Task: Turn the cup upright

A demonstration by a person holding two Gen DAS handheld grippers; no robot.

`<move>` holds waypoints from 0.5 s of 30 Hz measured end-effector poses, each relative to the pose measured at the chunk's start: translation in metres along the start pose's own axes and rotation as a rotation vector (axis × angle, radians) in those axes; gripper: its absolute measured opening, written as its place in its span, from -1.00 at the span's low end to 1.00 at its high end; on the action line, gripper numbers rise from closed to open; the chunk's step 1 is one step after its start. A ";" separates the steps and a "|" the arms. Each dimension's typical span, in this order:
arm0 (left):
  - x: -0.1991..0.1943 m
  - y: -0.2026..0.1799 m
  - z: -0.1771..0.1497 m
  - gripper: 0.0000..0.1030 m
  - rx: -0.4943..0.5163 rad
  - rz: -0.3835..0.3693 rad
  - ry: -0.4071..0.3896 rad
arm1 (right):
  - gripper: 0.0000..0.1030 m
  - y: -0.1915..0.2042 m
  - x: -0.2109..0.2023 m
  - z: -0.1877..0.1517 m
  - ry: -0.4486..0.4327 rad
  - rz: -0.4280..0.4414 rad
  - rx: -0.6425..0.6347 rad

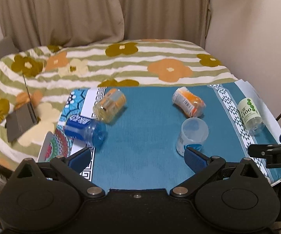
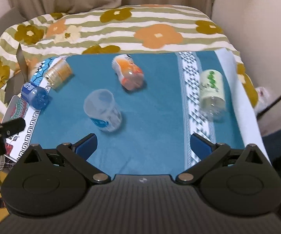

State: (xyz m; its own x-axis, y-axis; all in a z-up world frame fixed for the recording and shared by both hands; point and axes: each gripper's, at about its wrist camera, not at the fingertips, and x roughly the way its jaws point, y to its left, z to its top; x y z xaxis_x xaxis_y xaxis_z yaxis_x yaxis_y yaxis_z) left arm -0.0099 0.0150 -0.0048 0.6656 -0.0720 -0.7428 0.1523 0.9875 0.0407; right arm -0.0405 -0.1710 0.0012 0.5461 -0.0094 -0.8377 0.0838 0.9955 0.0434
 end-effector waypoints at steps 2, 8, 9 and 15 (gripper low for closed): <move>-0.003 -0.003 -0.002 1.00 0.012 0.006 -0.012 | 1.00 -0.003 -0.005 -0.003 -0.005 -0.013 -0.005; -0.008 -0.007 -0.012 1.00 0.010 0.012 -0.012 | 1.00 -0.008 -0.013 -0.014 -0.011 -0.026 -0.009; -0.009 -0.008 -0.013 1.00 0.011 0.013 -0.012 | 1.00 -0.008 -0.013 -0.015 -0.010 -0.027 -0.008; -0.012 -0.013 -0.012 1.00 0.024 0.019 -0.023 | 1.00 -0.011 -0.015 -0.015 -0.015 -0.028 -0.001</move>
State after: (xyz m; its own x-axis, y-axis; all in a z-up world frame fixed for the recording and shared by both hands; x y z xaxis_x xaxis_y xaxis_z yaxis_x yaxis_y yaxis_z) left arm -0.0288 0.0046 -0.0045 0.6850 -0.0563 -0.7264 0.1562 0.9852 0.0709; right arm -0.0624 -0.1805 0.0047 0.5557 -0.0382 -0.8305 0.0982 0.9950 0.0199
